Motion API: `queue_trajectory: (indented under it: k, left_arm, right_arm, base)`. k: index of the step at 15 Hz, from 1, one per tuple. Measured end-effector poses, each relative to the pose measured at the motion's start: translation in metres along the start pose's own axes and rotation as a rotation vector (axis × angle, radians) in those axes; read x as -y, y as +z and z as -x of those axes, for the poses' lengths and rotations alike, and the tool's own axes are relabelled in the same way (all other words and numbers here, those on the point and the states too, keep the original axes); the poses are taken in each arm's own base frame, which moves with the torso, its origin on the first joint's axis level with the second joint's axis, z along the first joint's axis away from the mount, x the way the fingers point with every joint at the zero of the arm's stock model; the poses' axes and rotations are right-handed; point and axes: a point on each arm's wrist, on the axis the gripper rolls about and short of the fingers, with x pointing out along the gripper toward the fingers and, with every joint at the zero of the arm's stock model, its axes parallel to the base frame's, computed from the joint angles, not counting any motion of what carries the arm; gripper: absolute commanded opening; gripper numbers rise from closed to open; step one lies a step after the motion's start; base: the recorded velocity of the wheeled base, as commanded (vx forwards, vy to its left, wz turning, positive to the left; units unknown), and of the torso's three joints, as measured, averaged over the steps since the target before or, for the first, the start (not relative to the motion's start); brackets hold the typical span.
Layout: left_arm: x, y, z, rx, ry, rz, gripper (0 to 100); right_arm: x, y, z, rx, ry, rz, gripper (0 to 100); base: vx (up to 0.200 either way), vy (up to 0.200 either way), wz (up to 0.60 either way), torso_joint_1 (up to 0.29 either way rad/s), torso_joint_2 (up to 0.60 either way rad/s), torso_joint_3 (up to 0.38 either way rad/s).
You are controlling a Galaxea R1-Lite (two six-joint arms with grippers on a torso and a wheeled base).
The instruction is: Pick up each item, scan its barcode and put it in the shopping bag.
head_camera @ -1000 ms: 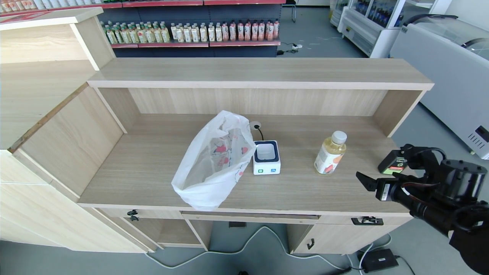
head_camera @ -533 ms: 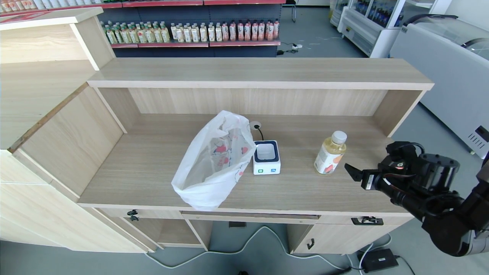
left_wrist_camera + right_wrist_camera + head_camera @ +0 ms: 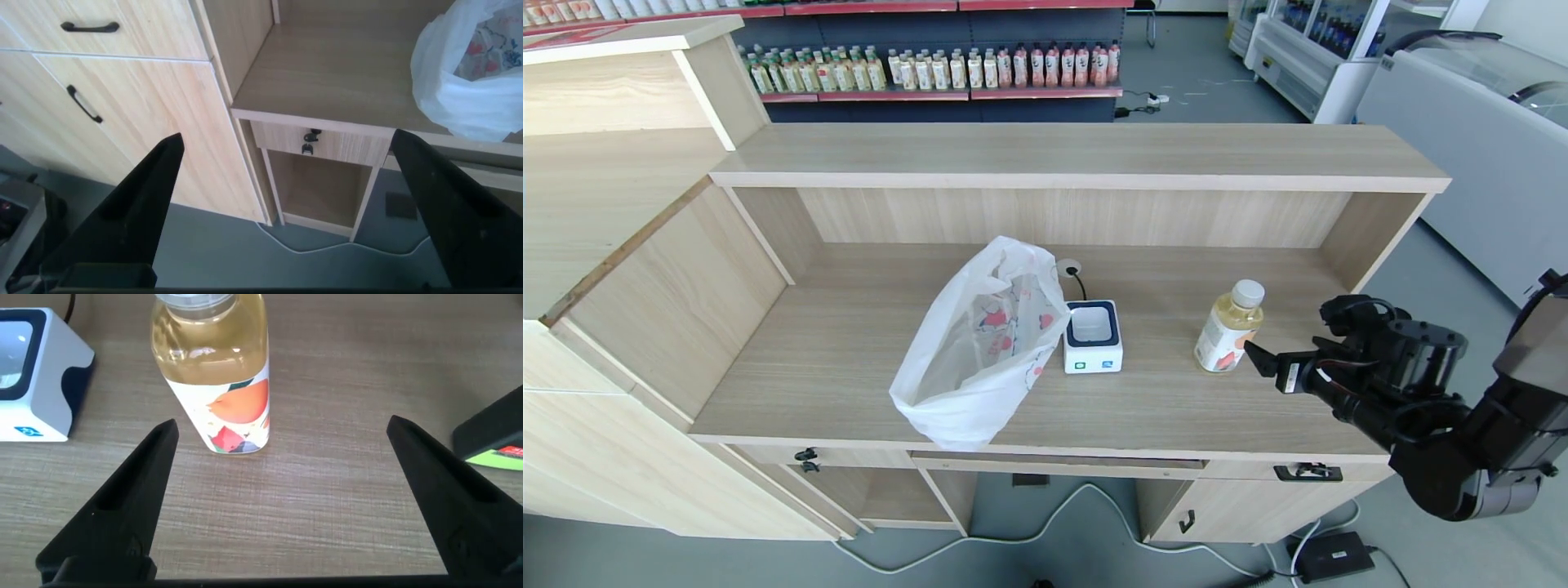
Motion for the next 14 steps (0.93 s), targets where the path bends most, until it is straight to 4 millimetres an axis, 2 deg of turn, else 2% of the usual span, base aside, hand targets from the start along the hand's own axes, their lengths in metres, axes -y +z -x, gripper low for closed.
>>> queue_trajectory:
  k: [14]
  left_arm:
    - [0.000, 0.000, 0.000, 0.000, 0.000, 0.000, 100]
  right_arm:
    - [-0.018, -0.009, -0.055, 0.070, 0.046, -0.003, 100]
  base:
    - [0.000, 0.000, 0.00, 0.000, 0.00, 0.000]
